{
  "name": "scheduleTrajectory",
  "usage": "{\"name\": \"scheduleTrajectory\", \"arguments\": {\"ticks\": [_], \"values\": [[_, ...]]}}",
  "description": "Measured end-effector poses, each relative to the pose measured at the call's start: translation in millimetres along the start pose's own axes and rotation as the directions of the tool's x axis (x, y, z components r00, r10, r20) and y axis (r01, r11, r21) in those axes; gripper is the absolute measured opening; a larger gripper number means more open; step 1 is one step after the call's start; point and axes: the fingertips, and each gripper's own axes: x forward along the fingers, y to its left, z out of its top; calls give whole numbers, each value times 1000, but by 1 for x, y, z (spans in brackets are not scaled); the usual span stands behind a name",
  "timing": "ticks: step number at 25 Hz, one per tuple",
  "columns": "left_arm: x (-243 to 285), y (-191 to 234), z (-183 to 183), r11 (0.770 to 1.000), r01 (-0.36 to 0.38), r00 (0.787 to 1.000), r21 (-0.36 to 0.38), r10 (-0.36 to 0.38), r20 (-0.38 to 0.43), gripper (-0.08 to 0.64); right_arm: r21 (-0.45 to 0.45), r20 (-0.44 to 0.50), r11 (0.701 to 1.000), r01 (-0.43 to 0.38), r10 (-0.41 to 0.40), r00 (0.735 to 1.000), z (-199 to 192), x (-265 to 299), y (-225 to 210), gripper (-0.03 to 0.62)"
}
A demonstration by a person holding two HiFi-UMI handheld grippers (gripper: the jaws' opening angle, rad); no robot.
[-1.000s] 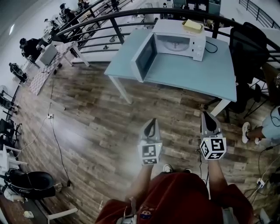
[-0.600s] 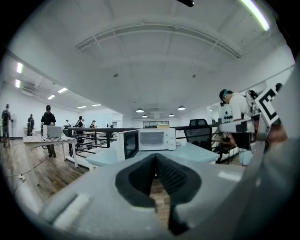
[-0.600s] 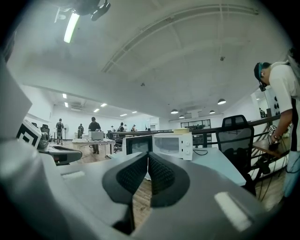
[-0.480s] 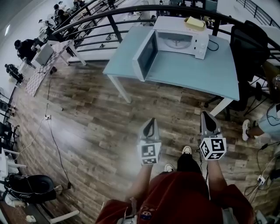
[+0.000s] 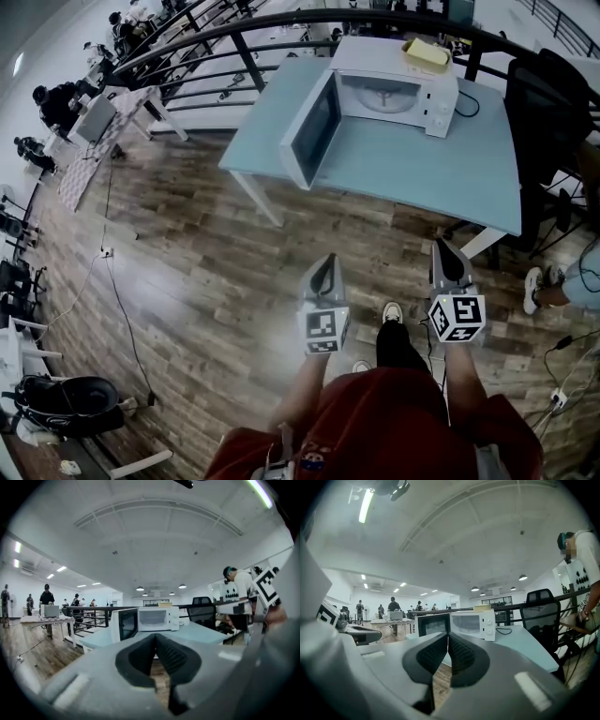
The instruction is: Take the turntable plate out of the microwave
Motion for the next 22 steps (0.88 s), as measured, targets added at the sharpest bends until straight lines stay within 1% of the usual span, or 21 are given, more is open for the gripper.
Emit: {"name": "scheduleTrajectory", "arguments": {"ticks": [4,12,22], "values": [[39,-3,7,1000,-5,1000,-3,5,-10,-2,6,-10,1000,-10,10,1000,5,30,-25,5],[116,-15,17,1000,-9,999,11,10,-41,-2,43,-36,999,-19,21,999,4,86,-80,5],[194,-28,38,999,-33,998,31,34,-43,-2,73,-30,997,-32,34,999,15,142,-145,5]]}}
